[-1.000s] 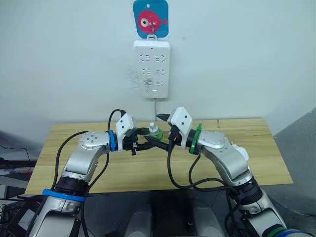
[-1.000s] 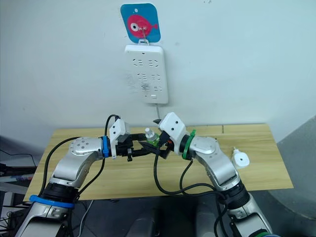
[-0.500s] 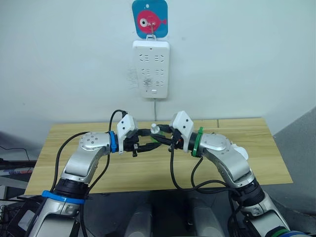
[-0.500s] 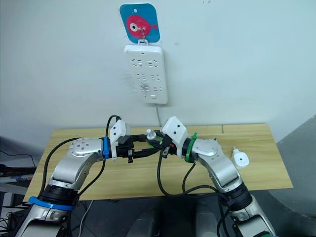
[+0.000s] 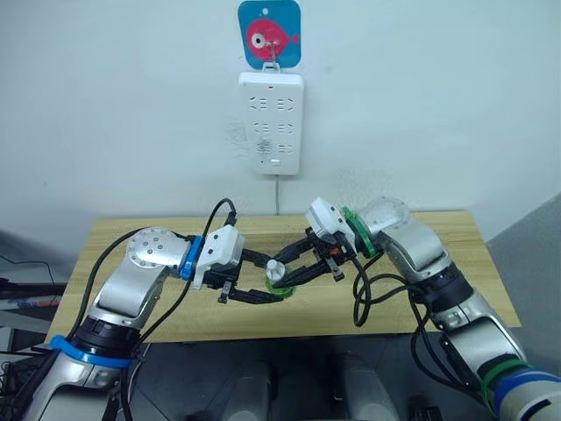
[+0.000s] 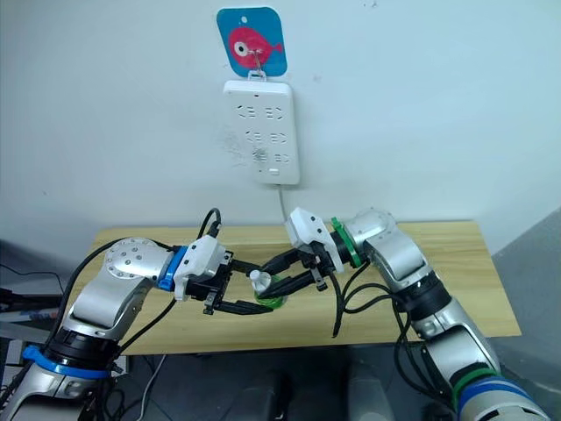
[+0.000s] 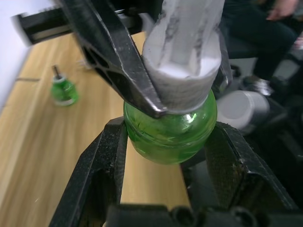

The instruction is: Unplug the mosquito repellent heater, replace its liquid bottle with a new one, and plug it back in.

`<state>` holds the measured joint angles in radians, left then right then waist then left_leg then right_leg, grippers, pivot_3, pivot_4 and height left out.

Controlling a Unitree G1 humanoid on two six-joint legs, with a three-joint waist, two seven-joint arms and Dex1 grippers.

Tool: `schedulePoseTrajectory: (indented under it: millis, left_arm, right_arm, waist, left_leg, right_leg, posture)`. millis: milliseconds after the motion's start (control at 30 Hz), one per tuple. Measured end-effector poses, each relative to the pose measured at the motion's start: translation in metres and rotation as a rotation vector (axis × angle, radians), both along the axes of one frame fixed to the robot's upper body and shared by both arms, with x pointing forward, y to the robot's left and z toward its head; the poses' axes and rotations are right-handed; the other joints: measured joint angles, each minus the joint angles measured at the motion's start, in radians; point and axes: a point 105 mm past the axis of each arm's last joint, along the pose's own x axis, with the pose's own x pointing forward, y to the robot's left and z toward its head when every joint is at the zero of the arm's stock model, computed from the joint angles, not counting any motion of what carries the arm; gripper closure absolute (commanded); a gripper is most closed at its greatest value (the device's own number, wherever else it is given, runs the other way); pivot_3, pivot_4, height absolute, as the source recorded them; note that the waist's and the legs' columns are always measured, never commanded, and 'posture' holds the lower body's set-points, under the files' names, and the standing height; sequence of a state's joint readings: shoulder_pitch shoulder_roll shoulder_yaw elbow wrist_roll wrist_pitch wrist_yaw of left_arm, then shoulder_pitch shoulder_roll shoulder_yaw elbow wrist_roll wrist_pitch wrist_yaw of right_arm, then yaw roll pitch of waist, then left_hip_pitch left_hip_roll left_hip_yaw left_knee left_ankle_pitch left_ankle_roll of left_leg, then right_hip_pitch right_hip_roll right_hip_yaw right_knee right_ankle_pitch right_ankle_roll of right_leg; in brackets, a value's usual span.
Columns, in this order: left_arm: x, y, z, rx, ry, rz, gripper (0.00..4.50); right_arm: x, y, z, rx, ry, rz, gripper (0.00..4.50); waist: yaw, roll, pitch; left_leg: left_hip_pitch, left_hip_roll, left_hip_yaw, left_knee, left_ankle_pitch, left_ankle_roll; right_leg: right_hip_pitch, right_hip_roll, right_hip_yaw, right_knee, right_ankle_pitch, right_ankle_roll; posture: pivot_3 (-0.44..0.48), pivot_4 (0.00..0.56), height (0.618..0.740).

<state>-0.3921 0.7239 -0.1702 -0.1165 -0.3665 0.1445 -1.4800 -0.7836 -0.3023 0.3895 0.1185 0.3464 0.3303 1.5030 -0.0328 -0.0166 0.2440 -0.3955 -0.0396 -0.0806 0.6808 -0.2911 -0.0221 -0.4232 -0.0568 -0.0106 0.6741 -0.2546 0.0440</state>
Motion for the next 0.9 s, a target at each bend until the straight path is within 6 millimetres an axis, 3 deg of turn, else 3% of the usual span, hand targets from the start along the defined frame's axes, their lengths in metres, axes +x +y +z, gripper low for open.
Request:
schedulePoseTrajectory:
  millis: [267,300,400,533,733,900]
  left_arm:
    - [0.002,-0.002,-0.010,-0.005,0.067,0.035,2.34]
    - [0.005,-0.002,-0.011,-0.013,0.081,0.064,2.34]
    - [0.009,0.002,-0.017,-0.030,0.116,0.146,2.34]
    - [0.019,0.012,-0.022,-0.083,0.124,0.310,2.34]
    - [0.031,0.008,-0.021,-0.125,0.087,0.404,2.34]
    - [0.037,0.007,-0.015,-0.126,0.069,0.412,2.34]
  right_arm:
    - [0.014,-0.009,0.014,0.072,-0.036,-0.091,0.15]
    - [0.017,-0.014,0.013,0.076,-0.053,-0.125,0.01]
    - [0.028,-0.036,0.000,0.047,-0.071,-0.249,0.01]
    - [0.026,-0.062,-0.016,0.033,-0.080,-0.424,0.01]
    - [0.016,-0.022,0.006,0.174,-0.146,-0.555,0.01]
    - [0.024,0.008,0.003,0.202,-0.140,-0.633,0.01]
  waist:
    - [0.003,0.000,0.000]
    - [0.003,0.000,0.000]
    - [0.001,0.000,0.000]
    - [0.001,0.000,0.000]
    - [-0.012,0.000,0.000]
    - [-0.011,0.000,0.000]
  left_leg:
    - [0.000,-0.001,-0.001,0.001,0.000,0.000]
    - [0.000,-0.001,-0.001,0.001,0.000,0.000]
    - [-0.001,-0.001,0.000,0.000,0.000,0.000]
    - [-0.002,0.000,0.000,0.000,0.000,0.000]
    - [0.000,0.001,-0.001,0.000,0.001,-0.002]
    - [0.000,-0.001,0.000,0.000,0.001,-0.002]
  right_leg:
    - [0.000,-0.004,0.000,0.000,0.000,0.000]
    - [0.000,-0.004,0.000,0.000,0.000,0.000]
    - [-0.001,-0.004,0.000,0.000,0.000,0.000]
    - [-0.002,-0.005,0.000,0.001,0.000,0.000]
    - [-0.002,-0.004,0.001,0.005,0.000,0.000]
    - [-0.002,-0.004,0.001,0.004,0.000,0.000]
  posture:
    - [-0.017,0.219,0.740]
    - [-0.021,0.217,0.740]
    - [-0.036,0.219,0.740]
    - [-0.044,0.218,0.740]
    - [-0.051,0.222,0.740]
    - [-0.052,0.219,0.740]
